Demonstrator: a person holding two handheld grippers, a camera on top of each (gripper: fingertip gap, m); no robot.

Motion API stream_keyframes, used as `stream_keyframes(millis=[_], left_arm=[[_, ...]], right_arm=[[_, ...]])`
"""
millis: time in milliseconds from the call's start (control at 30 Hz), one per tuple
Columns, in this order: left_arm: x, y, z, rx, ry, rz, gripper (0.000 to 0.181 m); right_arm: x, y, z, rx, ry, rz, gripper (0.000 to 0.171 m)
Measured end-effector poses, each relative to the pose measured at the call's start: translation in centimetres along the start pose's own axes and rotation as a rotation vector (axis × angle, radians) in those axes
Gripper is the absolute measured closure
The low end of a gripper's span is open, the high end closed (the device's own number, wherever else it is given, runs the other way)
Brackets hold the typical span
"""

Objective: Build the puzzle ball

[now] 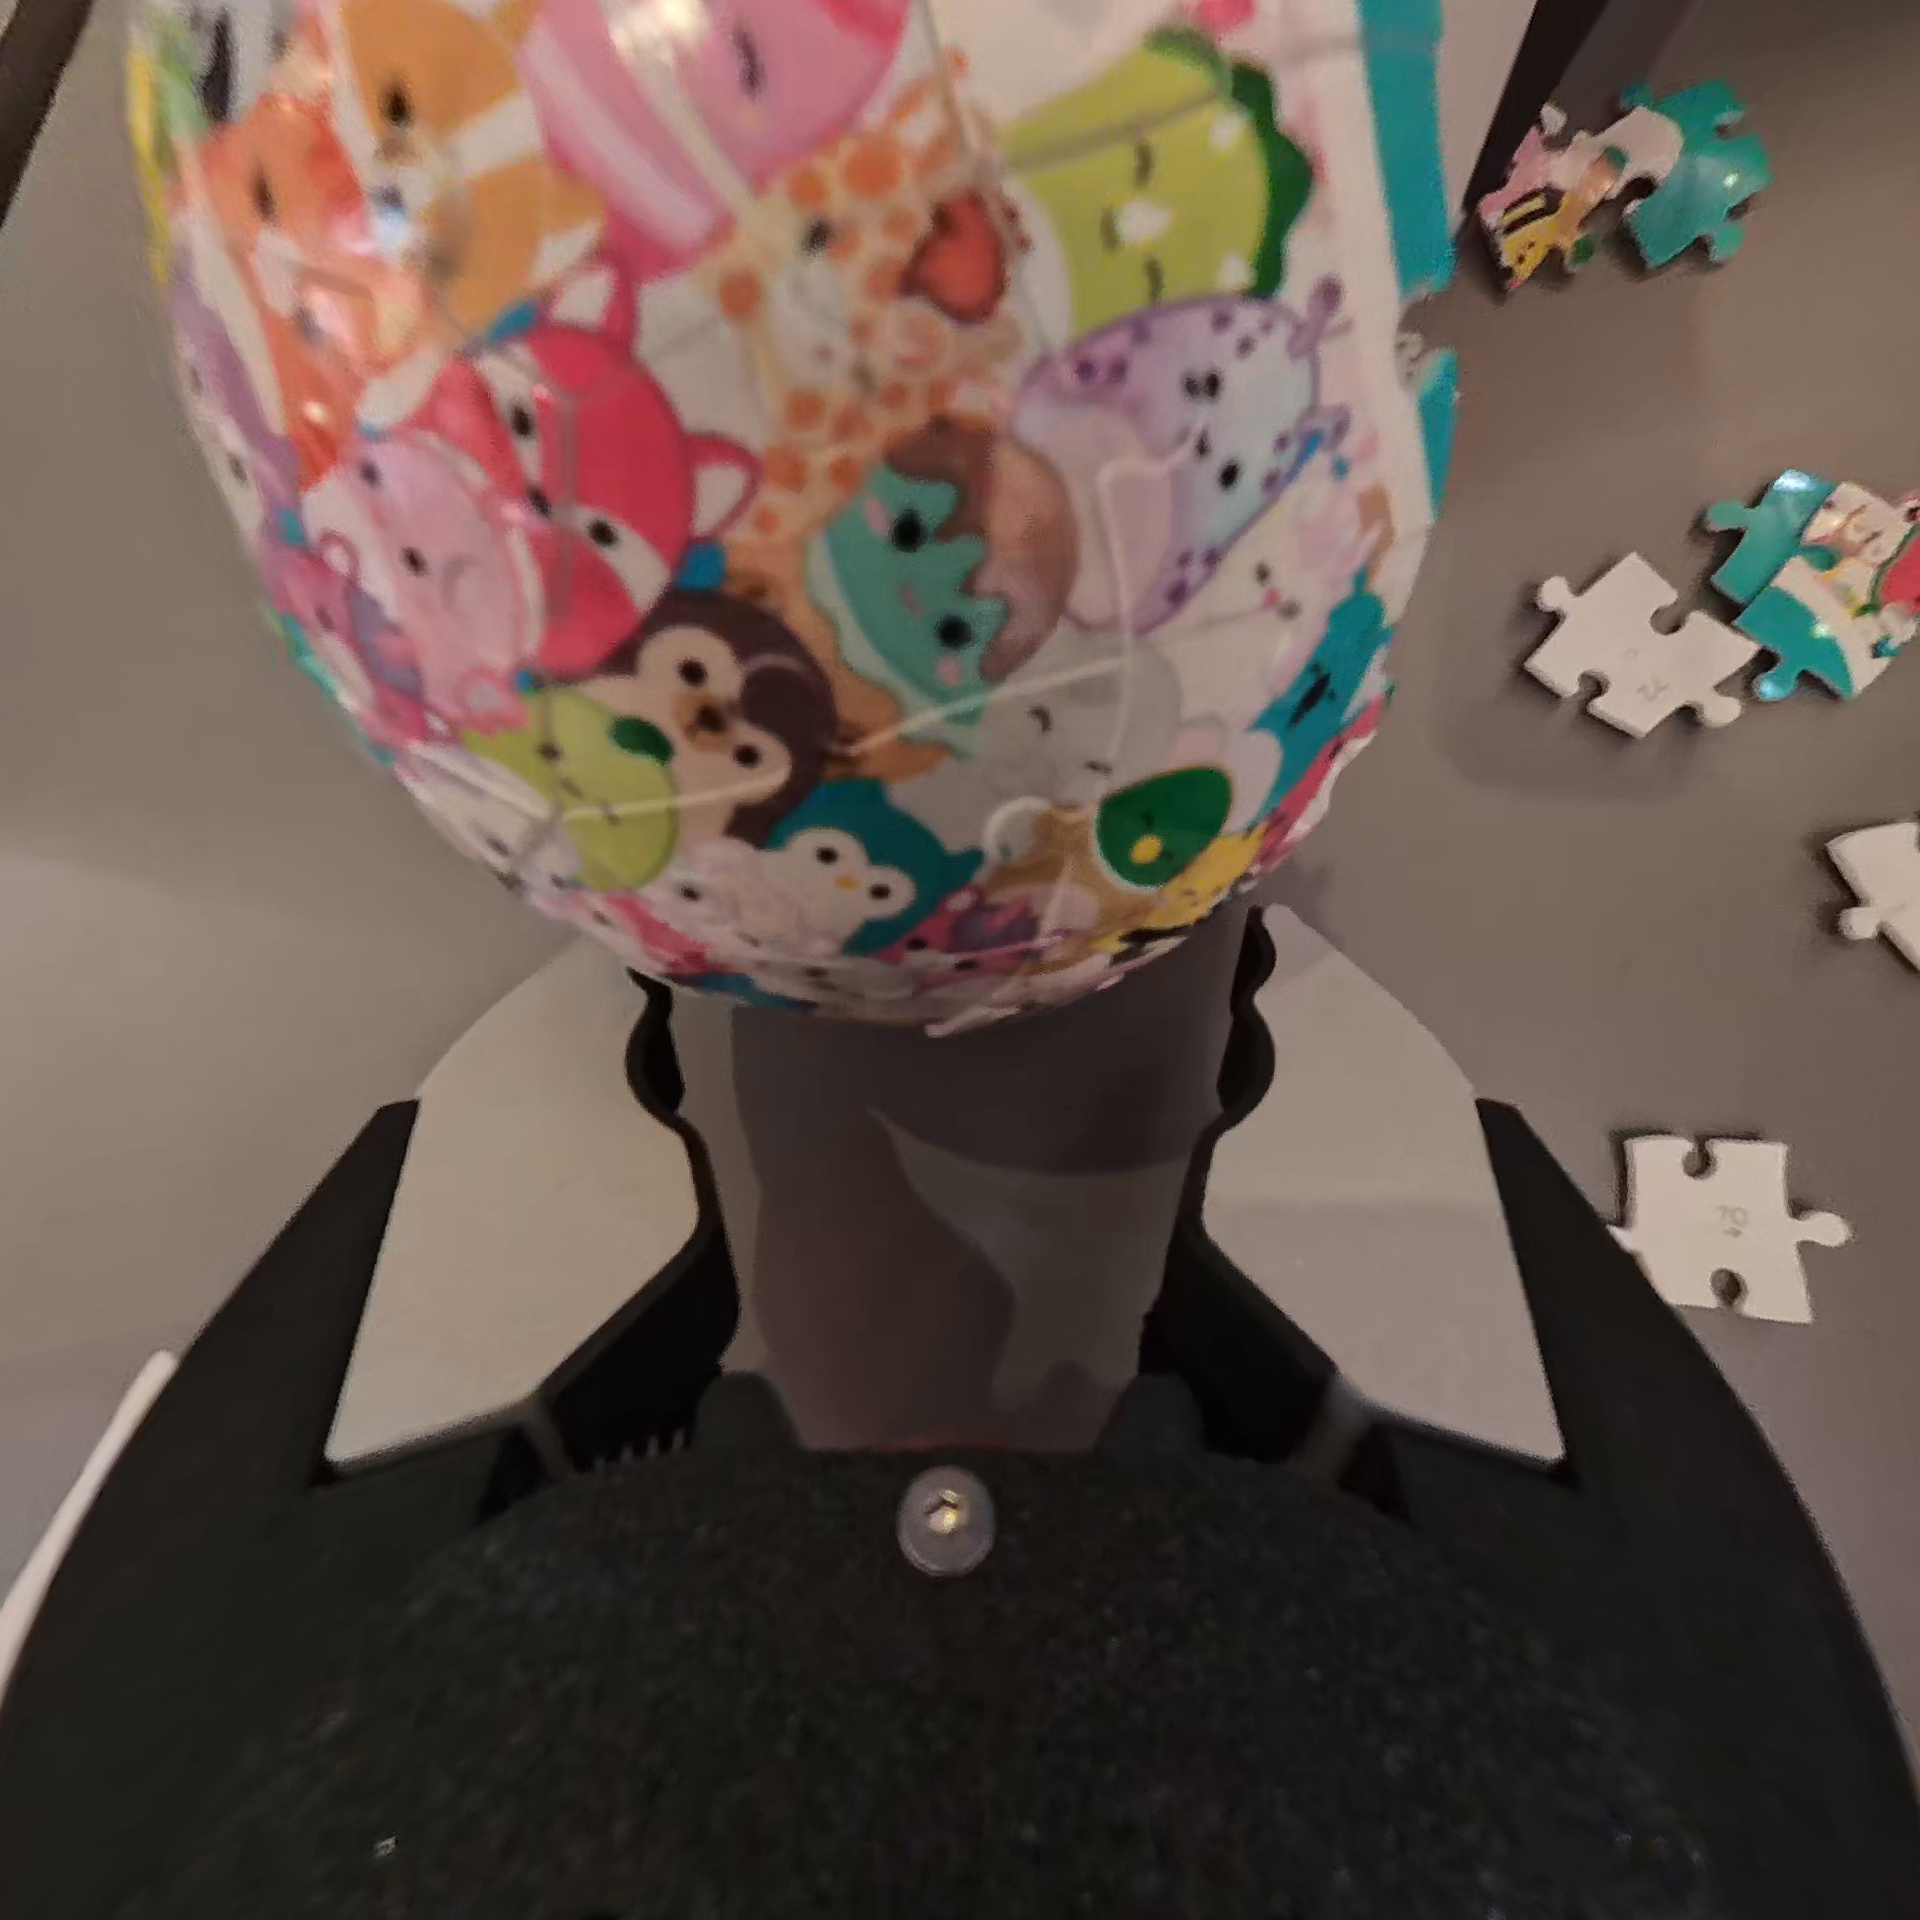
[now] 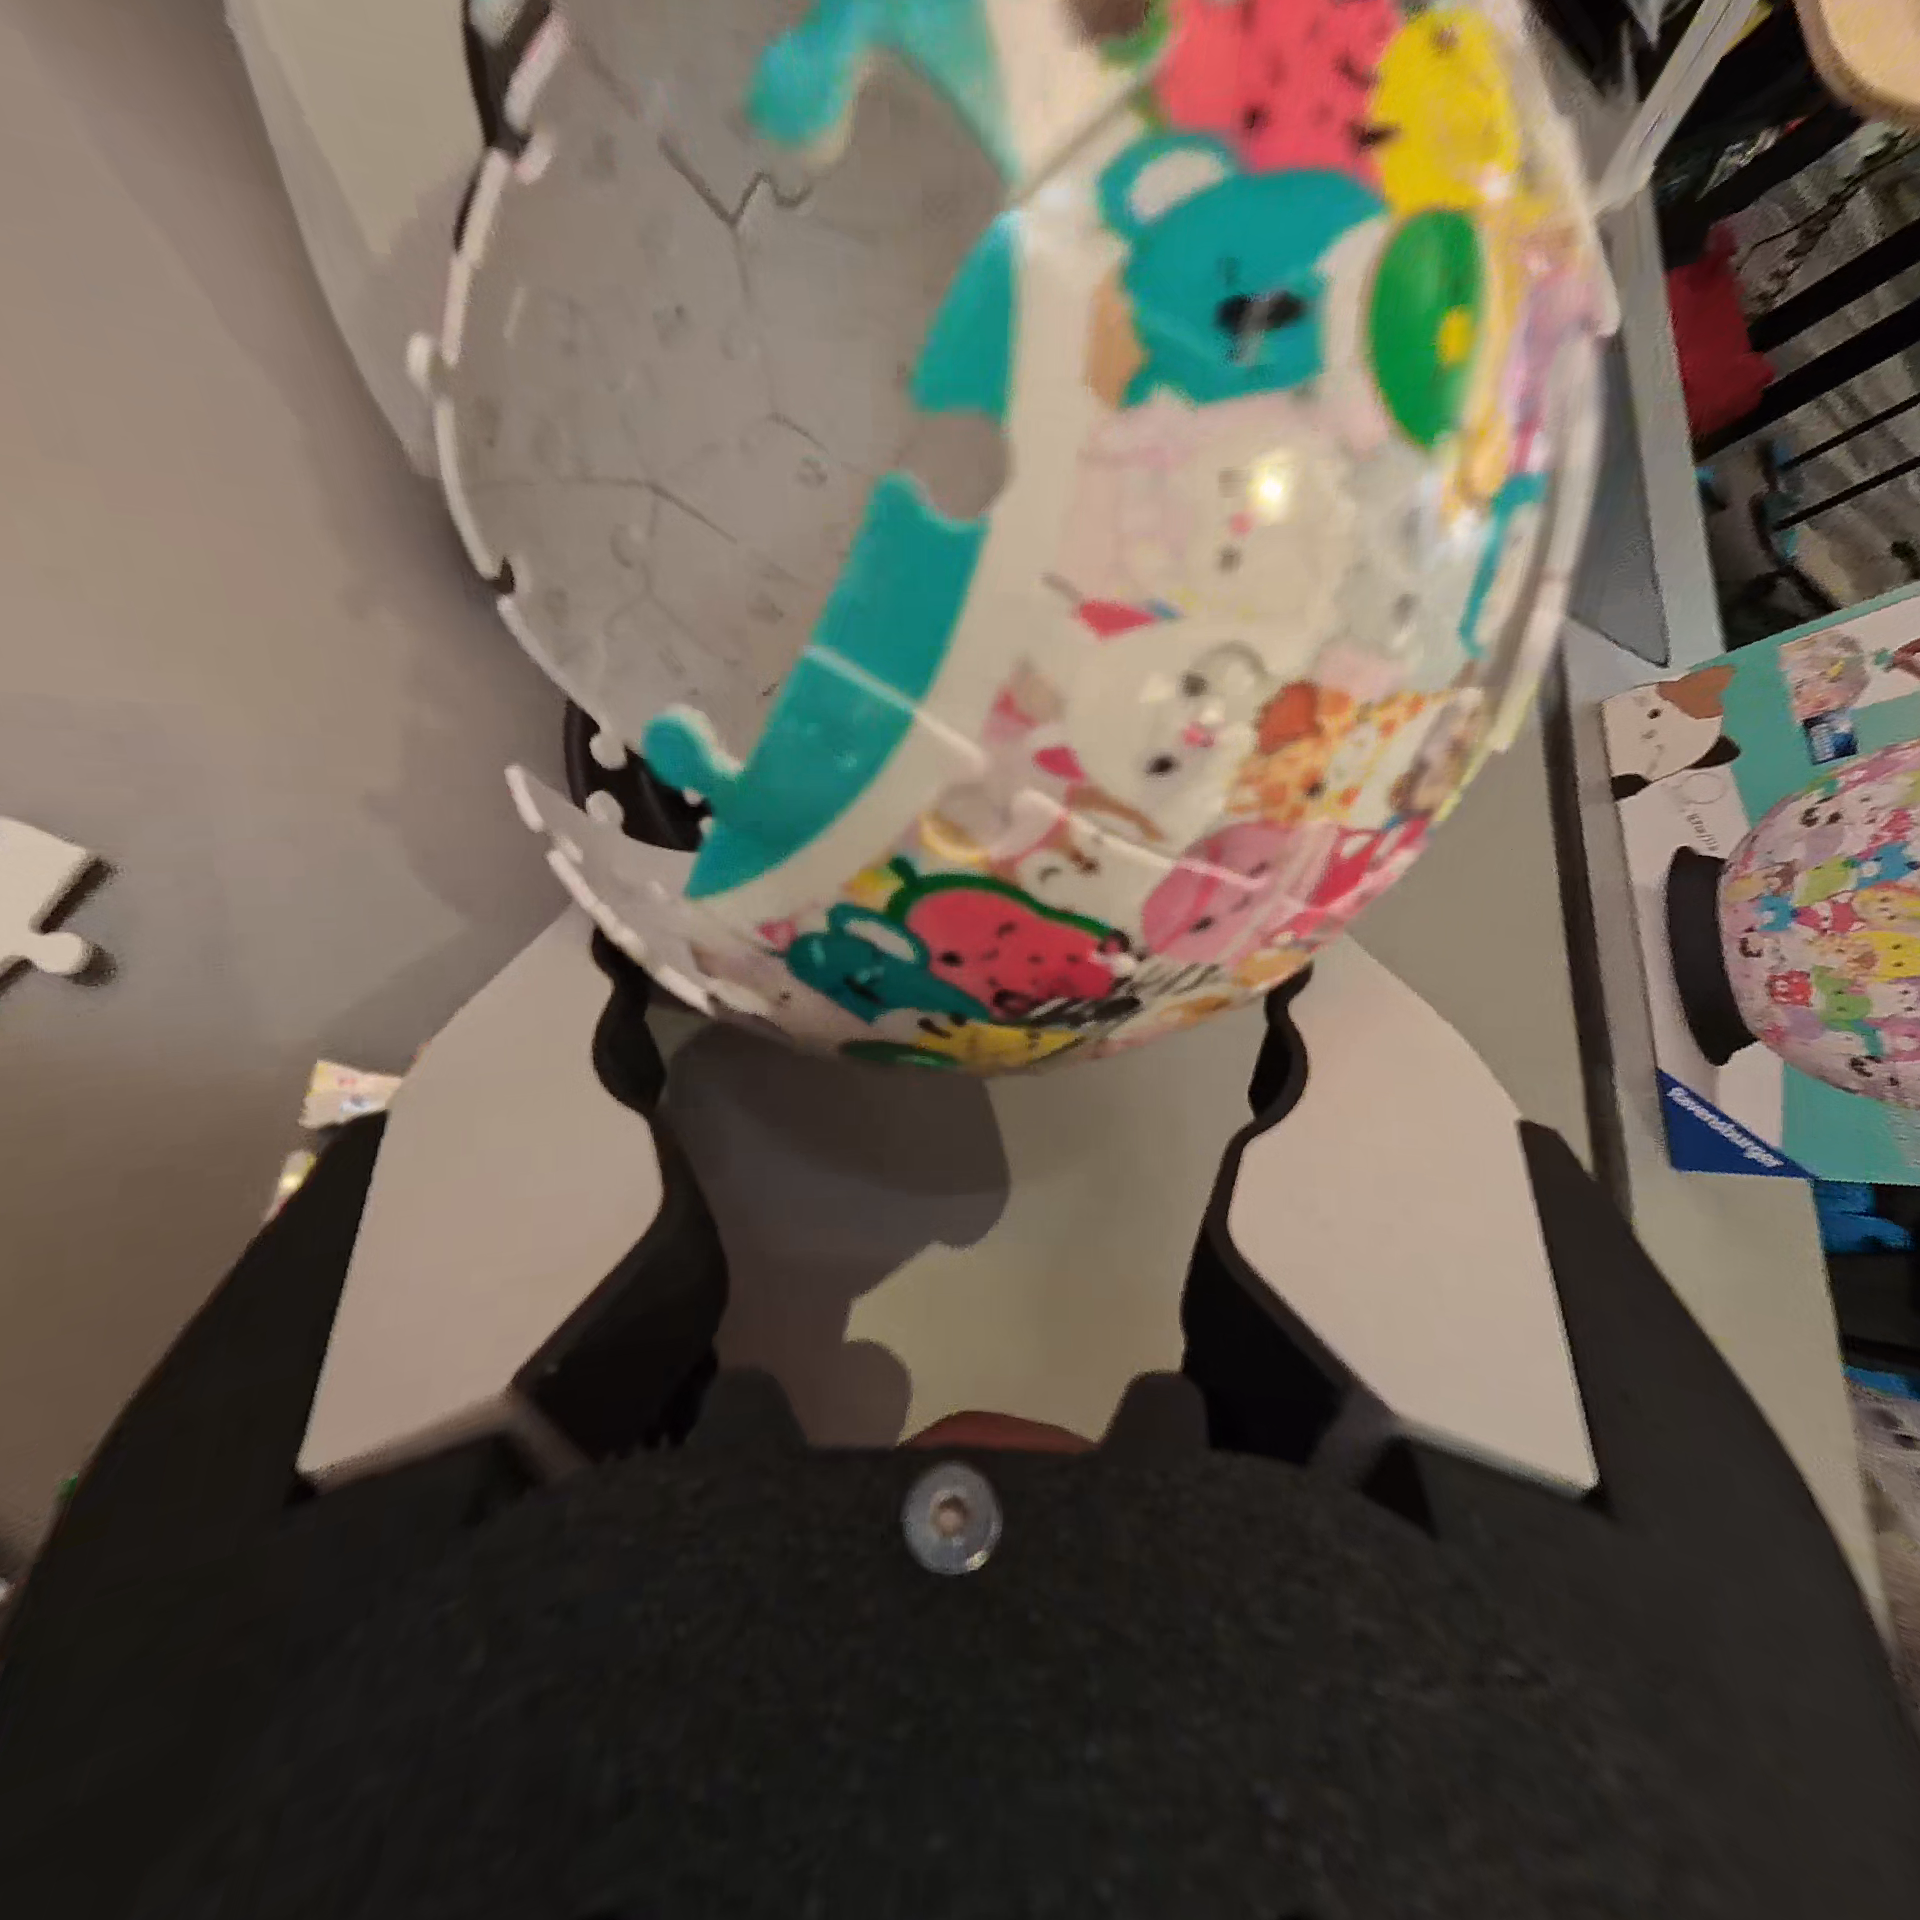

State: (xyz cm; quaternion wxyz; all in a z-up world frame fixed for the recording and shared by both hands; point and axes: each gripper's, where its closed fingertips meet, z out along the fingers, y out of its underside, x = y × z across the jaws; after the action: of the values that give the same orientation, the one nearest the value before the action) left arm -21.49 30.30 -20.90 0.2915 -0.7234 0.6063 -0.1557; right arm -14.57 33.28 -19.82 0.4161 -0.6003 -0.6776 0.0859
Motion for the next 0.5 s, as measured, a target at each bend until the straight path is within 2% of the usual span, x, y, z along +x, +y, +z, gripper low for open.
stream_keyframes(millis=[267,500], left_arm=[[1.7,0.1,-0.5,-0.017,0.183,-0.092,0.086],[0.3,0.0,-0.3,0.009,0.017,-0.073,0.066]], right_arm=[[-1.6,-0.8,-1.4,-0.052,-0.192,0.168,0.06],[-1.1,0.8,-1.1,-0.09,-0.126,0.055,0.052]])
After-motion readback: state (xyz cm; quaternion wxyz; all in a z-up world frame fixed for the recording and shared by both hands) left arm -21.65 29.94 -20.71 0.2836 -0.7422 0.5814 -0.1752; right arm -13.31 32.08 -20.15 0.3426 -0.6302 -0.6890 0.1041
